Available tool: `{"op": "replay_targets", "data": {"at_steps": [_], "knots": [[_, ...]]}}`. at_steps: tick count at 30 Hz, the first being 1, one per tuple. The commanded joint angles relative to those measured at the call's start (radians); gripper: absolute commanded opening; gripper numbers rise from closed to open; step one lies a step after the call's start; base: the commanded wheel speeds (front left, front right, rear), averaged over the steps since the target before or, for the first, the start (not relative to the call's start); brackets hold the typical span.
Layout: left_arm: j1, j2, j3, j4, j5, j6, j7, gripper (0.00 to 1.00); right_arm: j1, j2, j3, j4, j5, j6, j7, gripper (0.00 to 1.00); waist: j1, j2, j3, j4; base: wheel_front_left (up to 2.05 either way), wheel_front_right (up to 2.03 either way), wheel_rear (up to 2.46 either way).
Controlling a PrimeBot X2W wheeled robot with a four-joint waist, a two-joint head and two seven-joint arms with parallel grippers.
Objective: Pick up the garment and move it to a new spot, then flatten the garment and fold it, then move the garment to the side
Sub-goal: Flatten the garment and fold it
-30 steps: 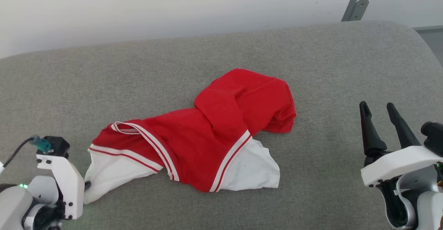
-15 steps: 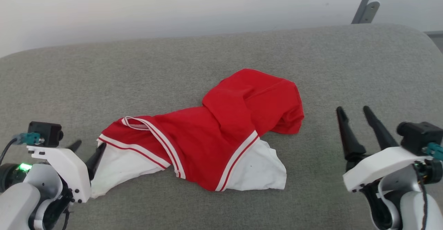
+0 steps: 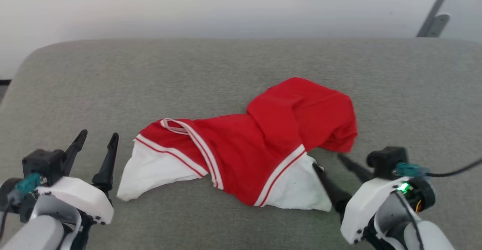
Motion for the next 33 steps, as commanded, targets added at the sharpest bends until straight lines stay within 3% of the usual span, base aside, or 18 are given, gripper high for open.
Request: {"op": "replay_targets", "data": {"at_steps": [1,8,12,23,24,25,26,33], "knots": [[0.026,-0.016,0.012,-0.017,0.016,0.02,-0.034,1.0,0.006,-0.027,0.035,0.003,0.021,0.0,0.046,1.0,0.0,0.0,0.002,0.029,0.0,0.0,0.0],[0.087,-0.086,0.077,-0.072,0.075,0.064,-0.074,1.0,-0.015,-0.116,0.113,0.024,0.038,0.0,0.176,1.0,0.0,0.0,0.019,0.096,0.0,0.0,0.0],[0.117,-0.13,0.123,-0.102,0.111,0.061,-0.074,1.0,-0.036,-0.14,0.146,0.057,0.039,0.0,0.202,1.0,0.0,0.0,0.031,0.124,0.0,0.0,0.0],[0.183,-0.284,0.244,-0.127,0.219,-0.034,-0.074,1.0,-0.152,-0.213,0.313,0.248,0.035,0.0,0.25,1.0,0.0,0.0,0.073,0.218,0.0,0.0,0.0],[0.191,-0.306,0.267,-0.125,0.239,-0.05,-0.074,1.0,-0.167,-0.221,0.344,0.285,0.044,0.0,0.256,0.48,0.0,0.0,0.075,0.227,0.0,0.0,0.0],[0.193,-0.319,0.28,-0.125,0.247,-0.06,-0.074,1.0,-0.172,-0.218,0.344,0.301,0.053,0.0,0.248,0.05,0.0,0.0,0.075,0.229,0.0,0.0,0.0],[0.196,-0.33,0.291,-0.122,0.254,-0.069,-0.074,1.0,-0.178,-0.219,0.345,0.311,0.058,0.0,0.243,0.0,0.0,0.0,0.074,0.231,0.0,0.0,0.0],[0.241,-0.389,0.374,-0.111,0.297,-0.127,-0.074,1.0,-0.177,-0.216,0.271,0.258,0.173,0.0,0.267,0.0,0.0,0.0,0.051,0.214,0.0,0.0,0.0]]}}
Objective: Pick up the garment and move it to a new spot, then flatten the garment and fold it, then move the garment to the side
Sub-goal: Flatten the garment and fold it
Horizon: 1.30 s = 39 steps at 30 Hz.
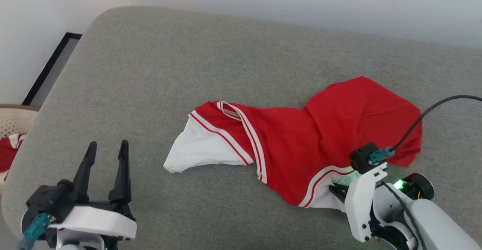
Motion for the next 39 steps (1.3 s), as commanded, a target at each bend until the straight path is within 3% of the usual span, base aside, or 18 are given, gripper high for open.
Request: {"op": "replay_targets", "data": {"at_steps": [1,10,20,29,39], "knots": [[0.016,-0.01,0.015,0.002,0.021,-0.012,-0.005,1.0,0.021,-0.003,-0.014,-0.032,0.033,0.0,0.016,0.0,0.0,0.0,-0.011,-0.011,0.0,0.0,0.0],[0.054,-0.055,0.078,0.011,0.064,-0.071,-0.005,1.0,0.037,0.02,-0.175,-0.218,0.131,0.0,0.07,0.0,0.0,0.0,-0.038,-0.039,0.0,0.0,0.0],[0.037,-0.093,0.091,0.027,0.103,-0.124,-0.005,1.0,-0.069,0.103,-0.342,-0.189,0.081,0.0,0.027,0.0,0.0,0.0,-0.042,-0.009,0.0,0.0,0.0],[0.003,-0.135,0.088,0.05,0.13,-0.162,-0.005,1.0,-0.28,0.182,-0.496,0.071,-0.035,0.0,-0.087,0.0,0.0,0.0,-0.007,0.053,0.0,0.0,0.0],[-0.046,-0.18,0.086,0.078,0.153,-0.191,-0.005,1.0,-0.506,0.186,-0.654,0.466,-0.266,0.0,-0.237,0.03,0.0,0.0,0.038,0.11,0.0,0.0,0.0]]}}
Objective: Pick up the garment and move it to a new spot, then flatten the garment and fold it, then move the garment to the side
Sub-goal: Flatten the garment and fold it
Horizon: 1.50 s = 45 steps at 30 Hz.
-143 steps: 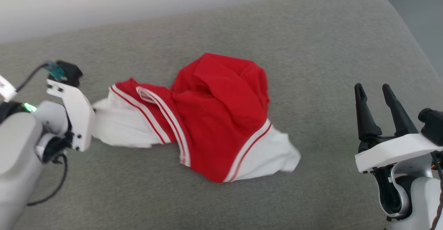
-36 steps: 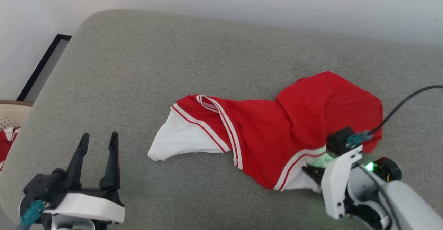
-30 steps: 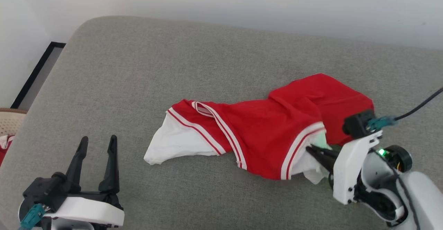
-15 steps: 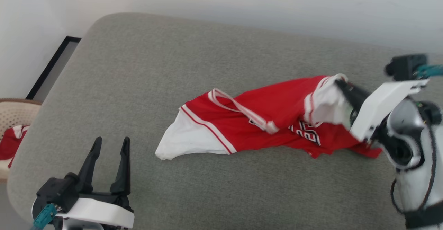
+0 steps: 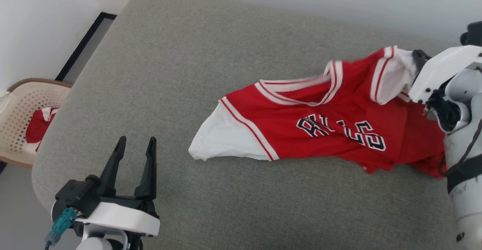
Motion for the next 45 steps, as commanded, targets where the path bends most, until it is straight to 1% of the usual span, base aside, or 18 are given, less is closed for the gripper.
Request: {"op": "replay_targets", "data": {"at_steps": [1,3,4,5,7,10,15,18,24,25,29,34,37,41,44,45], "knots": [[-0.017,-0.004,0.002,0.002,0.005,-0.004,-0.005,1.0,-0.019,0.001,-0.01,0.028,-0.021,0.0,-0.016,0.27,0.0,0.0,0.008,0.007,0.0,0.0,0.0],[-0.023,-0.011,0.002,0.007,0.008,-0.008,-0.005,1.0,-0.052,0.003,-0.019,0.09,-0.064,0.0,-0.038,0.42,0.0,0.0,0.014,0.012,0.0,0.0,0.0],[-0.027,-0.015,0.005,0.009,0.009,-0.01,-0.005,1.0,-0.067,0.004,-0.024,0.118,-0.074,0.0,-0.049,0.63,0.0,0.0,0.016,0.013,0.0,0.0,0.0],[-0.03,-0.015,0.007,0.011,0.012,-0.011,-0.005,1.0,-0.08,0.003,-0.026,0.142,-0.091,0.0,-0.057,1.0,0.0,0.0,0.018,0.013,0.0,0.0,0.0],[-0.035,-0.019,0.011,0.013,0.015,-0.011,-0.005,1.0,-0.105,0.01,-0.009,0.179,-0.109,0.0,-0.067,1.0,0.0,0.0,0.019,0.011,0.0,0.0,0.0],[-0.033,-0.022,0.019,0.018,0.019,-0.015,-0.005,1.0,-0.13,0.003,0.025,0.216,-0.127,0.0,-0.081,1.0,0.0,0.0,0.013,0.002,0.0,0.0,0.0],[-0.018,-0.02,0.037,0.02,0.025,-0.018,-0.005,1.0,-0.153,-0.001,0.092,0.229,-0.094,0.0,-0.085,1.0,0.0,0.0,-0.004,-0.022,0.0,0.0,0.0],[-0.007,-0.015,0.05,0.016,0.026,-0.018,-0.005,1.0,-0.135,0.0,0.162,0.204,-0.047,0.0,-0.058,1.0,0.0,0.0,-0.016,-0.043,0.0,0.0,0.0],[0.017,-0.004,0.069,0.005,0.027,-0.018,-0.005,1.0,-0.049,-0.047,0.324,0.081,0.078,0.0,0.054,1.0,0.0,0.0,-0.037,-0.088,0.0,0.0,0.0],[0.017,-0.004,0.069,0.005,0.027,-0.018,-0.005,1.0,-0.049,-0.047,0.324,0.081,0.078,0.0,0.054,1.0,0.0,0.0,-0.037,-0.088,0.0,0.0,0.0],[0.028,-0.002,0.076,-0.004,0.026,-0.018,-0.005,1.0,0.035,-0.101,0.403,-0.028,0.156,0.0,0.156,1.0,0.0,0.0,-0.043,-0.107,0.0,0.0,0.0],[0.018,-0.007,0.071,-0.017,0.026,-0.019,-0.005,1.0,0.13,-0.16,0.442,-0.137,0.226,0.0,0.255,1.0,0.0,0.0,-0.033,-0.109,0.0,0.0,0.0],[0.01,-0.011,0.063,-0.024,0.027,-0.019,-0.005,1.0,0.167,-0.181,0.447,-0.166,0.244,0.0,0.274,1.0,0.0,0.0,-0.022,-0.098,0.0,0.0,0.0],[0.002,-0.017,0.057,-0.029,0.026,-0.019,-0.005,1.0,0.187,-0.175,0.443,-0.128,0.239,0.0,0.245,1.0,0.0,0.0,-0.01,-0.079,0.0,0.0,0.0],[-0.009,-0.023,0.052,-0.027,0.023,-0.019,-0.005,1.0,0.173,-0.161,0.45,-0.058,0.222,0.0,0.215,1.0,0.0,0.0,-0.006,-0.066,0.0,0.0,0.0],[-0.012,-0.026,0.052,-0.026,0.02,-0.019,-0.005,1.0,0.159,-0.147,0.459,-0.006,0.218,0.0,0.206,1.0,0.0,0.0,-0.006,-0.06,0.0,0.0,0.0]]}}
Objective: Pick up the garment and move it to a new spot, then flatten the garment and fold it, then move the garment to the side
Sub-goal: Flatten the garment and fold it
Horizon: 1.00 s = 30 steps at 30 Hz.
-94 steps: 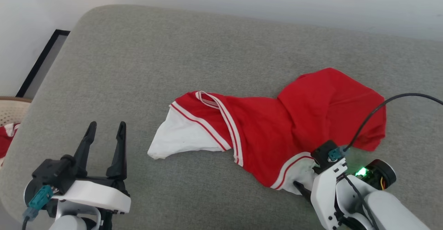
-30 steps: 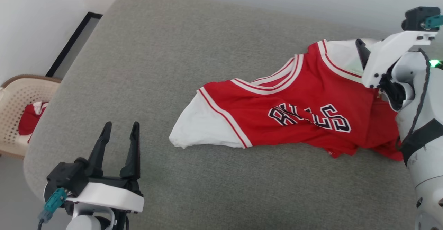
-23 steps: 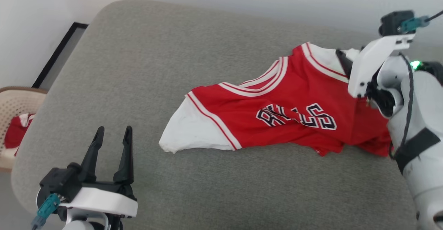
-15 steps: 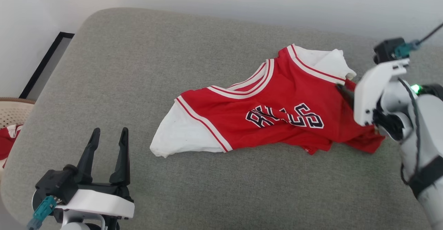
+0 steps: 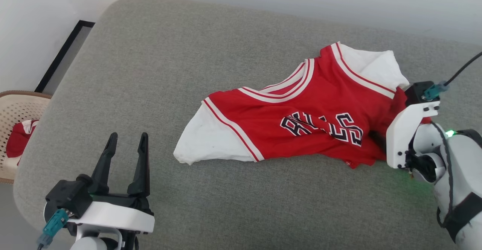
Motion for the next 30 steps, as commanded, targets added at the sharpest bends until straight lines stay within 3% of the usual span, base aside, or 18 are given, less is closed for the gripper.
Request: {"op": "replay_targets", "data": {"at_steps": [1,2,3,8,12,22,26,30], "knots": [[-0.014,0.0,0.0,-0.001,-0.004,-0.003,-0.005,1.0,-0.008,0.005,0.005,0.006,-0.004,0.0,-0.002,1.0,0.0,0.0,0.0,0.002,0.0,0.0,0.0],[-0.015,-0.001,-0.002,0.0,-0.005,-0.003,-0.005,1.0,-0.012,0.008,0.012,0.035,-0.007,0.0,0.0,0.93,0.0,0.0,0.0,0.005,0.0,0.0,0.0],[-0.016,-0.003,-0.002,0.004,-0.005,-0.003,-0.005,1.0,-0.016,0.015,0.034,0.073,-0.002,0.0,0.009,0.0,0.0,0.0,-0.003,0.008,0.0,0.0,0.0],[0.005,0.0,0.015,0.004,-0.004,-0.003,-0.005,1.0,-0.037,-0.001,0.078,0.065,0.051,0.0,0.029,0.0,0.0,0.0,-0.024,-0.008,0.0,0.0,0.0],[0.035,0.008,0.042,-0.002,-0.004,-0.003,-0.005,1.0,-0.006,-0.039,0.127,-0.024,0.112,0.0,0.079,0.0,0.0,0.0,-0.052,-0.039,0.0,0.0,0.0],[0.1,0.02,0.088,-0.028,0.002,-0.003,-0.005,1.0,0.205,-0.147,0.143,-0.415,0.253,0.0,0.251,0.0,0.0,0.0,-0.097,-0.12,0.0,0.0,0.0],[0.111,0.02,0.089,-0.031,0.005,-0.003,-0.005,1.0,0.306,-0.156,0.118,-0.536,0.264,0.0,0.304,0.0,0.0,0.0,-0.103,-0.131,0.0,0.0,0.0],[0.108,0.02,0.084,-0.035,0.007,-0.003,-0.005,1.0,0.443,-0.123,0.075,-0.67,0.244,0.0,0.357,0.0,0.0,0.0,-0.104,-0.137,0.0,0.0,0.0]]}}
